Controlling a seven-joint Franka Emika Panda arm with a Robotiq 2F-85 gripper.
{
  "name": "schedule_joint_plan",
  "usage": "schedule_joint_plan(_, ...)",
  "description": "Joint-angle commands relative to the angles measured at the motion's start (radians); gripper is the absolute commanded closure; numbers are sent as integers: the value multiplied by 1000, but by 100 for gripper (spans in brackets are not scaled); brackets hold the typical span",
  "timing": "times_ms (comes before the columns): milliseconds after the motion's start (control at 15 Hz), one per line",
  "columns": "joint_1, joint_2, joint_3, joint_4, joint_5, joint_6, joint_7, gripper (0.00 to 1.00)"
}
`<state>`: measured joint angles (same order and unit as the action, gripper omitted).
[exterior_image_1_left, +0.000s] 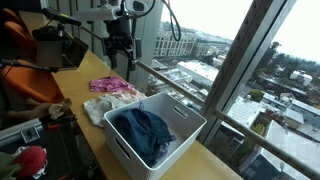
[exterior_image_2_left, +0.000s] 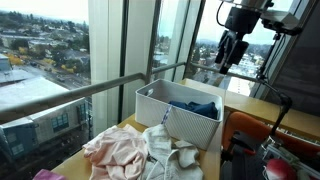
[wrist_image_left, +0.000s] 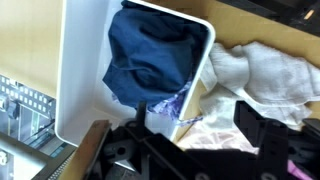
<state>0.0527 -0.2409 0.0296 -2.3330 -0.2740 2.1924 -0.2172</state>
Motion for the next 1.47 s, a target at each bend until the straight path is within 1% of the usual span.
schedule_joint_plan(0, 75, -84, 70, -108, 65, 47, 45, 0)
schedule_joint_plan(200, 155, -75, 140, -160, 126, 106, 84, 0)
schedule_joint_plan(333, 199, -28, 186, -188, 136, 186, 105, 0)
schedule_joint_plan(400, 220, 9, 205, -188, 138, 213, 95, 0)
schedule_joint_plan(533, 246, 76, 236, -192, 127, 270, 93, 0)
schedule_joint_plan(733, 244, 213, 271, -161, 62, 351, 122, 0)
schedule_joint_plan(867, 231, 286, 265, -129, 2, 373, 127, 0)
schedule_joint_plan(1067, 206, 395, 217, -59, -105, 383, 121, 0)
schedule_joint_plan(1200, 191, 462, 182, -8, -147, 391, 108, 0)
schedule_joint_plan(1400, 176, 564, 133, 78, -177, 404, 92, 0)
